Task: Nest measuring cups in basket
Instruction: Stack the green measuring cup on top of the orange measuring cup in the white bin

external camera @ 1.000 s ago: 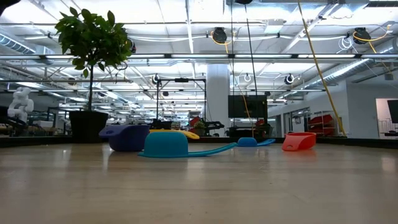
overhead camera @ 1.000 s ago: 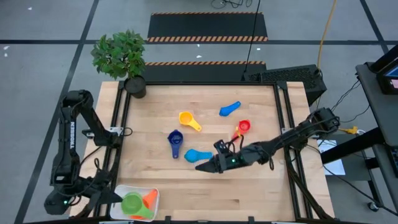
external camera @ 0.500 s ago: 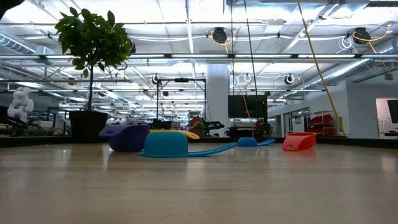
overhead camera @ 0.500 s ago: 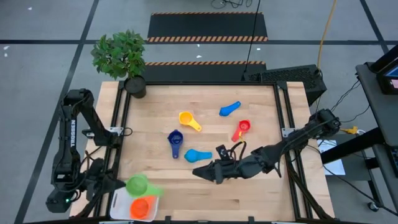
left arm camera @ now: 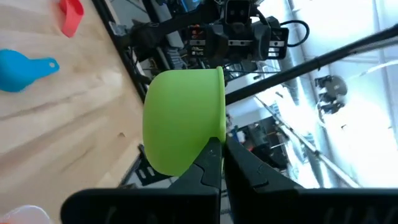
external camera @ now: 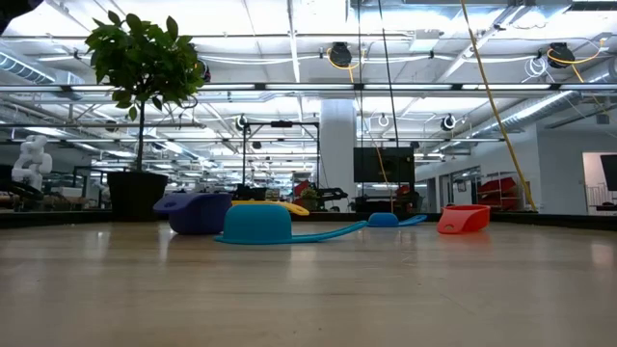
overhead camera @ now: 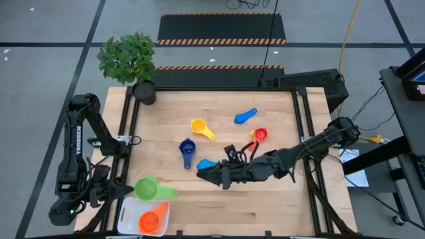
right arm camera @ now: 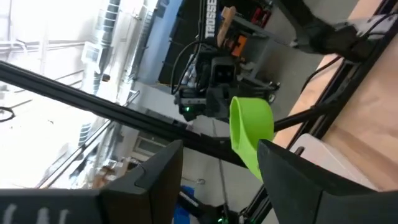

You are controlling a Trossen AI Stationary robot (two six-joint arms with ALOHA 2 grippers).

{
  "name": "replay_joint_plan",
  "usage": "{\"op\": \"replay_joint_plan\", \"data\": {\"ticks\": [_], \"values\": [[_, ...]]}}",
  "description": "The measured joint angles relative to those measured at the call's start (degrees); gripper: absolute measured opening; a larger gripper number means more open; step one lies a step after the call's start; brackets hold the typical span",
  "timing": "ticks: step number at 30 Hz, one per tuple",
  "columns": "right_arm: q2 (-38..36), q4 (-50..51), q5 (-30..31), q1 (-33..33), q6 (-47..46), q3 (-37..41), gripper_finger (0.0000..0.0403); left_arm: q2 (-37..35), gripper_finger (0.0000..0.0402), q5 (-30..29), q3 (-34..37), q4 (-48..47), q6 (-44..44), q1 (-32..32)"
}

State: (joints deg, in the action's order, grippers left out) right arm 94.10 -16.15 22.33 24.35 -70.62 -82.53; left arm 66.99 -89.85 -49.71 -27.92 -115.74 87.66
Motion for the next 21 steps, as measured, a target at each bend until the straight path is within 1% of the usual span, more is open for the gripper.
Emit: {"op": "replay_joint_plan", "data": {"ticks": [5,7,14,18,21], "values": [[3.02,-4.55,-2.36,-0.55,0.00,-0.03,0.0201,-2.36,0.0003,-0.01,0.00,3.51,1.27,-0.23],[4.64,-6.84,-3.11,-0.54,0.62,-0.03,0.0201,-3.83,0.0004,0.02,0.00,6.07,3.36,-0.77],[11.01,-18.35,-3.07,-0.26,2.66,-0.03,0.0201,-10.95,0.0003,0.60,0.00,14.31,17.33,-3.03],[12.35,-19.42,-2.84,-1.04,2.28,-0.03,0.0201,-15.98,0.0003,3.59,0.00,18.06,26.05,-4.33],[12.48,-19.48,-2.82,-2.24,2.30,-0.03,0.0202,-18.61,0.0003,4.35,0.00,23.60,35.34,-5.23]]}}
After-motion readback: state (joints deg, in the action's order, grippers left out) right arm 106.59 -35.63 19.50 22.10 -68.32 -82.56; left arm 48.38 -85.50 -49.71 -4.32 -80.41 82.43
